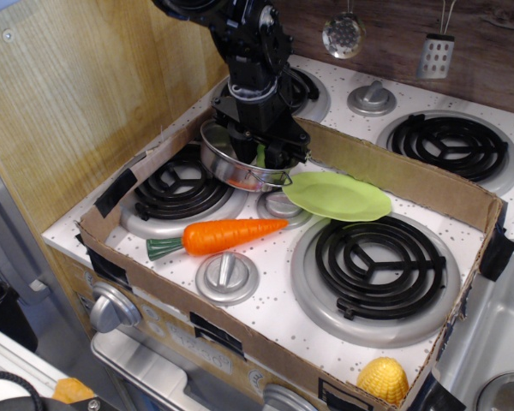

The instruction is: Take broccoli out of pan

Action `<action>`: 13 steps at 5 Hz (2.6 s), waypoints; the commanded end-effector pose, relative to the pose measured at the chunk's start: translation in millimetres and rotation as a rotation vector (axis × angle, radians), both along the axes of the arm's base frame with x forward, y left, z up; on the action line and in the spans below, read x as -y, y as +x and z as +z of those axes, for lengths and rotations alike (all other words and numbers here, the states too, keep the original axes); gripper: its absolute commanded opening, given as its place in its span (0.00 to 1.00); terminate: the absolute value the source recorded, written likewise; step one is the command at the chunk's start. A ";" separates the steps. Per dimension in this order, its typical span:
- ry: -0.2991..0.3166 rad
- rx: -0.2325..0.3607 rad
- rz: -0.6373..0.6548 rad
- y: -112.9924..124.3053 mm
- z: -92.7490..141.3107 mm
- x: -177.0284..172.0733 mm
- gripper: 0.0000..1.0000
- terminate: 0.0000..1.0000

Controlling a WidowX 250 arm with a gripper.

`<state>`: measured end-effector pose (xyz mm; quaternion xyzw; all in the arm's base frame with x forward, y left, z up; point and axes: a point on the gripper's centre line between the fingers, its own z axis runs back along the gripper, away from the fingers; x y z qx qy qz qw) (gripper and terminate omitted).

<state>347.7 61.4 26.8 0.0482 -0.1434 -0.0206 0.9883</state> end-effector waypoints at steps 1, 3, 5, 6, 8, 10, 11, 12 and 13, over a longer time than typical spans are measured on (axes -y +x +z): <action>0.110 0.066 0.037 1.3 67.7 1.2 0.00 0.00; 0.077 0.068 0.218 -35.6 88.1 32.3 0.00 0.00; 0.025 0.114 0.380 -68.3 59.0 68.9 0.00 0.00; -0.051 0.079 0.428 -77.5 47.6 76.7 0.00 0.00; -0.128 0.015 0.586 -101.5 25.8 91.0 0.00 0.00; -0.167 -0.003 0.639 -116.6 14.5 97.8 0.00 0.00; -0.203 -0.001 0.638 -119.9 10.2 98.6 1.00 0.00; -0.218 -0.006 0.626 -118.3 12.2 97.4 1.00 0.00; -0.202 -0.020 0.600 -114.3 22.8 92.8 1.00 0.00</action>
